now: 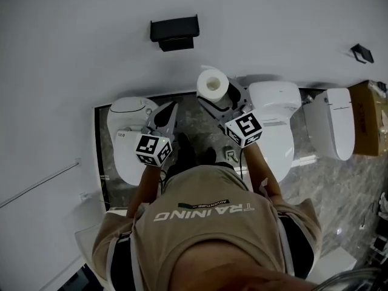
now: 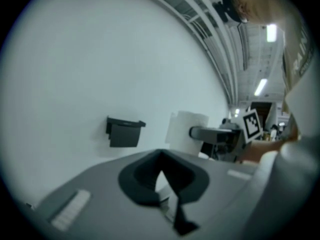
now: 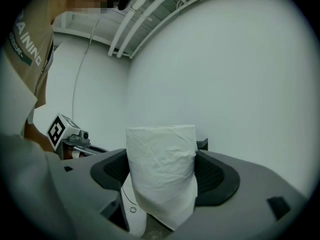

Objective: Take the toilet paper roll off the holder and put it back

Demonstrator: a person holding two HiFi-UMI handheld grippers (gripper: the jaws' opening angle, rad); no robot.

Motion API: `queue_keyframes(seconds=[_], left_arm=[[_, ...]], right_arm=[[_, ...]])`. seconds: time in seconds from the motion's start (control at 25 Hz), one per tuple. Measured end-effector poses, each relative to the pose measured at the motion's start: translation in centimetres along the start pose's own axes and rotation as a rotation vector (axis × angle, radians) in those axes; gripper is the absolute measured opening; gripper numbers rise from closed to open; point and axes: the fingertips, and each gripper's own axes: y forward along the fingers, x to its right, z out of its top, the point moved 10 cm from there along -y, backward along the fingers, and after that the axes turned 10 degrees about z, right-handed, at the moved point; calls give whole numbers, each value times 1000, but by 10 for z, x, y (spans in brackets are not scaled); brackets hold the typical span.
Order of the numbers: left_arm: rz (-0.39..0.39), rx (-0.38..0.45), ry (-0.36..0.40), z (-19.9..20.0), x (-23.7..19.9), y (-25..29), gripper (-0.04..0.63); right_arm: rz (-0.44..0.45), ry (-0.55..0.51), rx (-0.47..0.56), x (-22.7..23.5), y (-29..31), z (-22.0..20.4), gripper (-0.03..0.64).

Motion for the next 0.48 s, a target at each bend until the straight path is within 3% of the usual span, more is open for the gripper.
queue_keyframes(seconds=[0.16, 0.48], left_arm=[[36, -12, -19, -6, 4, -16, -2], [5, 19, -4, 0, -8, -24, -2]], right_arm=[[22, 11, -12, -6, -3, -4, 341], [-1, -8, -46, -20, 5, -6, 341]])
